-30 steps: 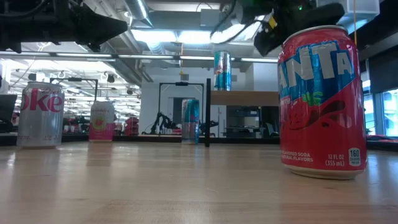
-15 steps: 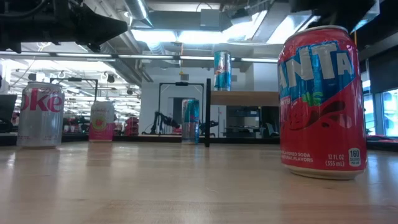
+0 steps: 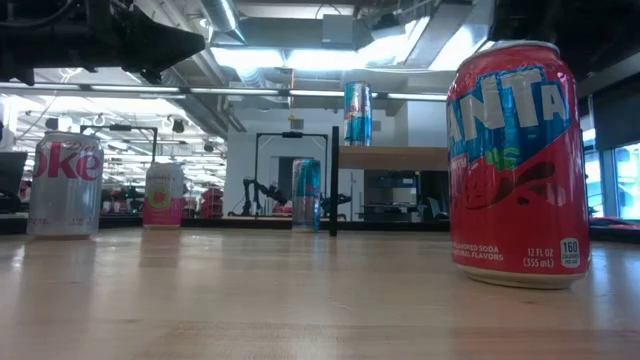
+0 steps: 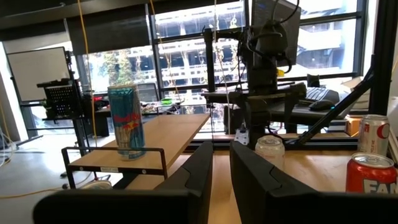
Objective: Place canned beverage on shelf
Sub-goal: Put the bottom right white pink soda can on the shelf
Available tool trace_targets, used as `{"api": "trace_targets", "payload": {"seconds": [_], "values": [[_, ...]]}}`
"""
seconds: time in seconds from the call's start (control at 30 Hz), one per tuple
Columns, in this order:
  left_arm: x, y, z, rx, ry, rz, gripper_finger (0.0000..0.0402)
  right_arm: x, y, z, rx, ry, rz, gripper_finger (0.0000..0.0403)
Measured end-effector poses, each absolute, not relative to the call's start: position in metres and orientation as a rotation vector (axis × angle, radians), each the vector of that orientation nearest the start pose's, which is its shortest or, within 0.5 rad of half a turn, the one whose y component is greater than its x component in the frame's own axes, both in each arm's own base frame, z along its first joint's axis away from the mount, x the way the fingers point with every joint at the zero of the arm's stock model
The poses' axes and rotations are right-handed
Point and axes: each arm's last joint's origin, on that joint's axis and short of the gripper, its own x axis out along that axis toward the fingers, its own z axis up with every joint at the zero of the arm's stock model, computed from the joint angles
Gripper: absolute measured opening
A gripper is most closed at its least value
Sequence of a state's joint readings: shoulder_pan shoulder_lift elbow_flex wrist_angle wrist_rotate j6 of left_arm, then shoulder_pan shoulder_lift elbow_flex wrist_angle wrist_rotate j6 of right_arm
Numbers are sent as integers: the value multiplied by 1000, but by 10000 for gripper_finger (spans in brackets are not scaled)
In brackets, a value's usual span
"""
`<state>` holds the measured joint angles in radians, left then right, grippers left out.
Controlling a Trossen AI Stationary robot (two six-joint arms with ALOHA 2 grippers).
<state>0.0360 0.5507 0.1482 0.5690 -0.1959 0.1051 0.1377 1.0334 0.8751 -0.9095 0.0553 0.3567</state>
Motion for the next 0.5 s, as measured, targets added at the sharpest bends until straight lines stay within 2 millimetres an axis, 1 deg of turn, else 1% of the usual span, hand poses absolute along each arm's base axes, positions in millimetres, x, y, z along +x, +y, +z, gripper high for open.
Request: {"api": "trace_targets", "payload": {"seconds": [0.17,0.33,0.5], "values": [[138,11,217,92,-154,241,48,190,25,258,171,1040,-54,396],[138,11,217,92,-154,240,48,195,26,249,138,1013,-29,395],[138,11,217,92,-153,240,48,197,26,247,129,992,-21,395]]}}
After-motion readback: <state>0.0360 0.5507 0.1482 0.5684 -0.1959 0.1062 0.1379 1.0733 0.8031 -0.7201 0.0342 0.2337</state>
